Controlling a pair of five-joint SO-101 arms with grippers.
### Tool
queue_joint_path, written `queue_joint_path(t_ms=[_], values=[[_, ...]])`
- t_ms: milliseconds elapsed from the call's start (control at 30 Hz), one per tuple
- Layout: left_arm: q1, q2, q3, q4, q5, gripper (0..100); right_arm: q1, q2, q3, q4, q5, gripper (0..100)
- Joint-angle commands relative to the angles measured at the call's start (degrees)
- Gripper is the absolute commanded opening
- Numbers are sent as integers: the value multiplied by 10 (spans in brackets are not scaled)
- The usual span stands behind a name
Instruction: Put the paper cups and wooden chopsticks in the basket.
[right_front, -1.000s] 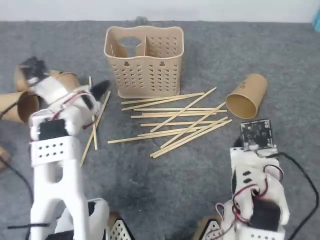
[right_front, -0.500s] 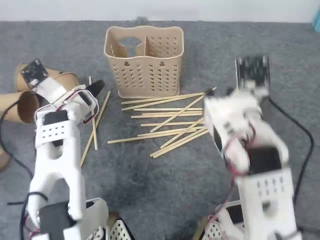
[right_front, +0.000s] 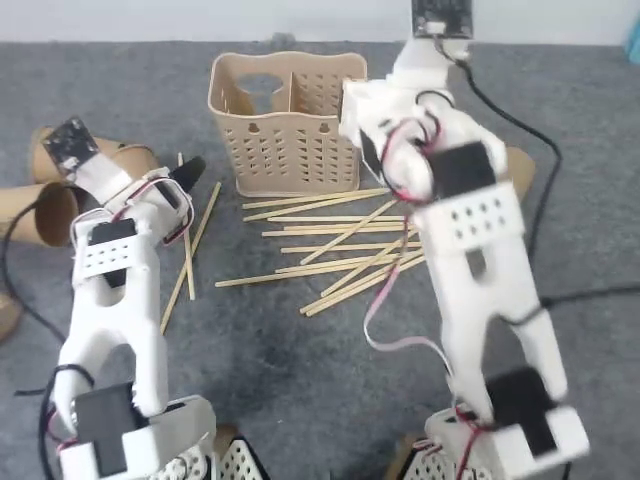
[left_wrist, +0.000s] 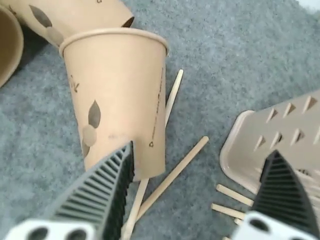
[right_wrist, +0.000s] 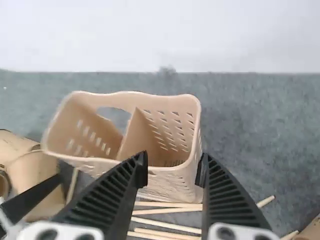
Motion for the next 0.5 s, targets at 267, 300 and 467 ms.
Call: queue_joint_path(t_ms=[267, 300, 467], values=[[-3, -3, -8, -15, -6, 382, 15, 137, -40, -86, -6, 177], [-3, -3, -8, -15, -6, 382, 17, 146, -40, -94, -4, 175], [6, -1, -8, -15, -23, 382, 13, 196, -40, -91, -4, 159]])
